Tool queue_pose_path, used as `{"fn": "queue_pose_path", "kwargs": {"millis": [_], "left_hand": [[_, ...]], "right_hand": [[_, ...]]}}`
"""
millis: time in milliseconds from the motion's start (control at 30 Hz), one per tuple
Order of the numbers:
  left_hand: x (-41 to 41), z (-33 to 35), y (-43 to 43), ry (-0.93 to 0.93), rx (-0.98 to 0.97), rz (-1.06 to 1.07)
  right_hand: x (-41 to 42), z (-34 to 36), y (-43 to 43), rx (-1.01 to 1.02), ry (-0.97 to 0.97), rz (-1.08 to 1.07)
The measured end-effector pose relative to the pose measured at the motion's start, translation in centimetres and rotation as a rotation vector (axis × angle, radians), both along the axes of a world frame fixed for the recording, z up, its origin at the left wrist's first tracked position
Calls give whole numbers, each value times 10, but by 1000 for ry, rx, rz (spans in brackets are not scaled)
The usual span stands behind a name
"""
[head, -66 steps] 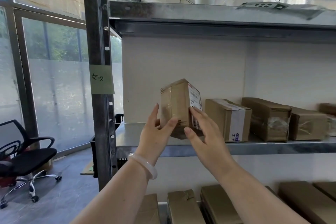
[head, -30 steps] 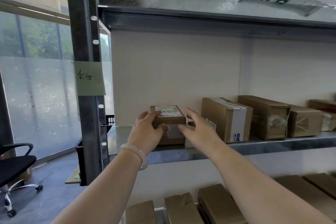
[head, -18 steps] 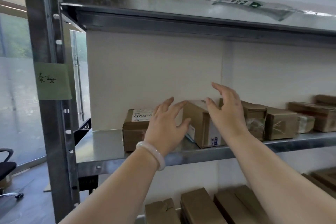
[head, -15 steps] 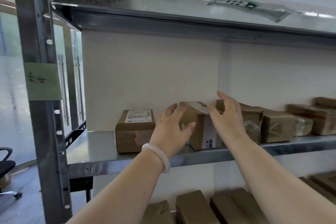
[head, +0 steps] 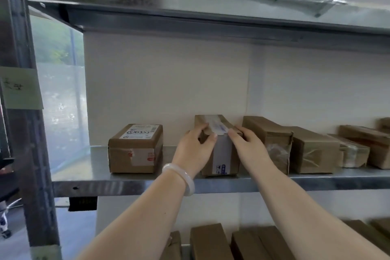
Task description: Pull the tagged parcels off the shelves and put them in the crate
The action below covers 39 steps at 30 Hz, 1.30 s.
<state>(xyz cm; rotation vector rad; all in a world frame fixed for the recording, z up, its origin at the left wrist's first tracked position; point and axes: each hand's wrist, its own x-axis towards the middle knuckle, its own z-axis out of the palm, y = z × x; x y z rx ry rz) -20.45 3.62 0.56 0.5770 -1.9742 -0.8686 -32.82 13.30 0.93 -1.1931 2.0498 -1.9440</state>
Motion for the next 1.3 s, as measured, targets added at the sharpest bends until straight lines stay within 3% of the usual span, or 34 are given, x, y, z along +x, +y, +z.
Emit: {"fn": "queue_pose_path", "kwargs": {"millis": [133,400,567,700,800,933,1000,1100,1233,1300], "left_hand": [[3,10,4,47,10,42],[0,18,14,79,103,90],[4,9,10,146,171,73],[9,0,13,210,216,43],[13,-9,12,323,324,-57],[16,-16,11,417,436,-211],[16,-19,10,397,456,-236],[19,-19,12,353,418,-220],[20,-21,6,287,173,111],[23,-21,7,289,100,93]], "right_hand": [[3,1,9,-90,57,104],[17,-8,20,-108,449,156],[9,-8,21,-72,375,236],[-3,-11,22,-76,355,89],[-9,-10,21,-47,233,16],[-5,-12,20,-57,-127,268],[-3,-15,19,-89,-200,323],[0,-16,18,-149,-175,318],[9,-14,20,-203,-84,322],[15,-15,21,-206,-36,297]]}}
